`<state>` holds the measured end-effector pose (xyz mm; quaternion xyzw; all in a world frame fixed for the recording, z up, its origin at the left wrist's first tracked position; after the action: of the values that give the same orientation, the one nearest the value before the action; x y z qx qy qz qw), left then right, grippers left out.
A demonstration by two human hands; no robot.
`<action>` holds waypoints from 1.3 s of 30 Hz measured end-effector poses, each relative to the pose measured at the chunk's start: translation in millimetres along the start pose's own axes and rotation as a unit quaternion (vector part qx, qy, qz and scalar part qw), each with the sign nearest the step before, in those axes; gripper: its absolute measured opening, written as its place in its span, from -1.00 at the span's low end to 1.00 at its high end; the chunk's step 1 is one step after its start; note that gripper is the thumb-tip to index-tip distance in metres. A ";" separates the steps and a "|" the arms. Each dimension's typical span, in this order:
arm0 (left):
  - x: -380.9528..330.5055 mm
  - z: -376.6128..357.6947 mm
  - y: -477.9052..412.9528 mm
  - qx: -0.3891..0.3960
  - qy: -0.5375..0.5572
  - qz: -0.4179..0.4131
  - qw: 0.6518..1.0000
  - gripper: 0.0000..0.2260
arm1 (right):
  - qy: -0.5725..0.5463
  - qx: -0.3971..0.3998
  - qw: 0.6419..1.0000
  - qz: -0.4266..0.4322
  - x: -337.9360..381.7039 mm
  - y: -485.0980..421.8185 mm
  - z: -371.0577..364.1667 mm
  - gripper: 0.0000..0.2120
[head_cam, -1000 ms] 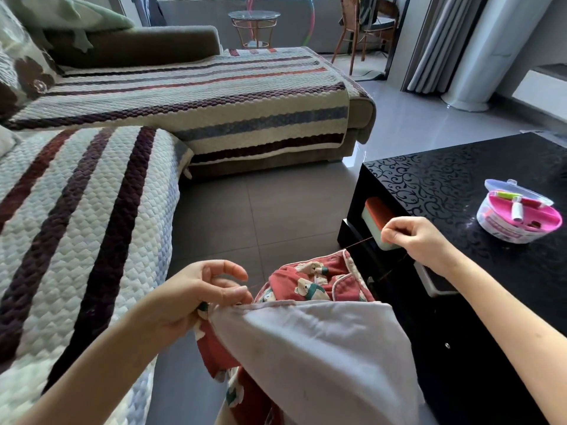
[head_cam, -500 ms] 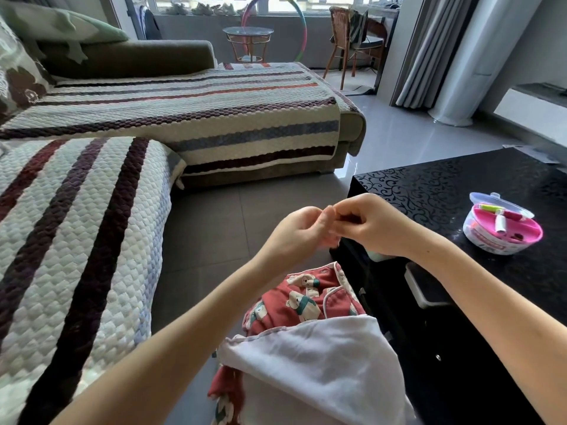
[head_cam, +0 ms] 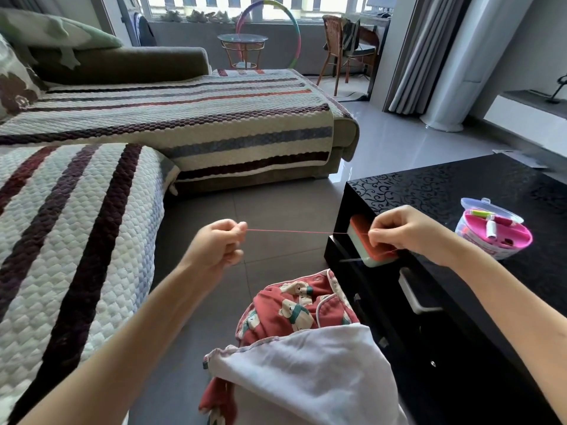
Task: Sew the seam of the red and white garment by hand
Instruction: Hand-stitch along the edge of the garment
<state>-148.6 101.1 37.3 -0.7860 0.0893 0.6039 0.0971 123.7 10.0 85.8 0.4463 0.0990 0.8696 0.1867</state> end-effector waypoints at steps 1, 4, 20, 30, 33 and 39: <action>1.8 15.2 -3.1 -0.021 0.000 0.001 1.000 -0.66 | 0.004 -0.001 1.000 -0.004 -5.6 -0.8 4.4 -0.82; 9.2 49.6 -10.2 -0.060 -0.009 0.006 0.998 -0.66 | 0.000 0.003 1.000 -0.013 -15.7 -1.7 13.4 -0.82; 47.1 136.0 -21.6 -0.185 -0.104 0.039 0.976 -0.68 | 0.064 -0.002 0.998 0.012 -19.0 4.4 24.9 -0.89; 65.4 152.1 -21.9 -0.214 -0.129 0.064 0.966 -0.70 | -0.172 0.028 0.985 0.015 -16.0 5.0 41.1 -0.83; 65.6 144.9 -23.2 -0.209 -0.119 0.061 0.969 -0.70 | -0.387 0.077 0.919 0.007 -17.5 2.0 40.2 -0.72; 66.9 113.1 -24.0 -0.173 -0.105 0.074 0.977 -0.70 | -0.646 0.113 0.754 0.023 -15.6 -14.3 17.5 -0.48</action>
<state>-230.8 152.2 -54.8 -0.7146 0.0310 0.6946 -0.0767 149.6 16.6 79.7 0.9220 0.0417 0.3606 0.1347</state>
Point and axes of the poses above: each hand's wrist, its own y-axis away from the middle knuckle, its own z-axis out of the back of the hand, x = y × z, the point moved 8 cm from there along -y, towards the middle knuckle, and after that the axes turned 14 degrees about -z, right-handed, at the moved point
